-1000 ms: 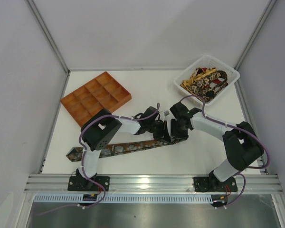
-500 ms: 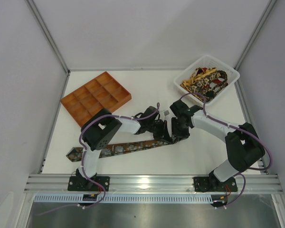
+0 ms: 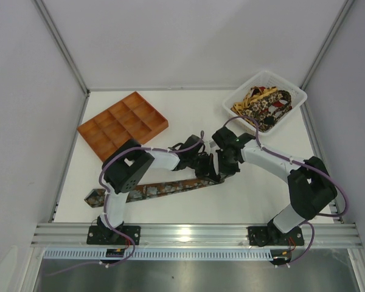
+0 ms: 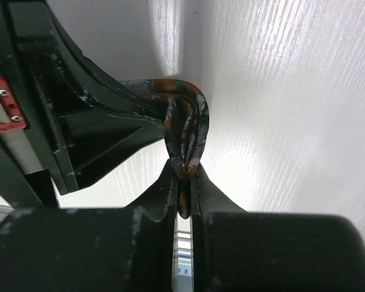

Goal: Roll the ties
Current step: Roll the tie

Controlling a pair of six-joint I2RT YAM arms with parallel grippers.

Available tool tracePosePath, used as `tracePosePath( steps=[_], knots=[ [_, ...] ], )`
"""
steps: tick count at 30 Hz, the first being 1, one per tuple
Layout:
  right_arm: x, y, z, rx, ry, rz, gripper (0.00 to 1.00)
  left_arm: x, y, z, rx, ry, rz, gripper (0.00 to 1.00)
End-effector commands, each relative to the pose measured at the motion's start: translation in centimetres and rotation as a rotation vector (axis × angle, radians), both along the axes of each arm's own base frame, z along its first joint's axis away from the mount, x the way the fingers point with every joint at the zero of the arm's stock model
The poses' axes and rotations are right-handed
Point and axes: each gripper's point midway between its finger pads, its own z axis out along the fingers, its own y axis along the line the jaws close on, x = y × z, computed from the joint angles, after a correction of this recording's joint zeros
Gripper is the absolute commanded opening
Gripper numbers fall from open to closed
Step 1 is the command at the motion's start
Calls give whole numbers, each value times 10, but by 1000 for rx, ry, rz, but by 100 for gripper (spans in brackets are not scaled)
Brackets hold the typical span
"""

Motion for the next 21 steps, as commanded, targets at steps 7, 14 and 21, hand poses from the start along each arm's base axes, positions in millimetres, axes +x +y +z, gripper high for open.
tracePosePath(
  steps=[7, 14, 21],
  knots=[
    [7, 5, 6, -42, -38, 8, 0, 7, 24, 31, 7, -73, 53, 0],
    [6, 13, 3, -91, -42, 33, 0, 4, 50, 24, 65, -88, 82, 0],
    [3, 26, -3, -144, -42, 58, 4, 2, 57, 9, 77, -68, 103, 1]
  ],
)
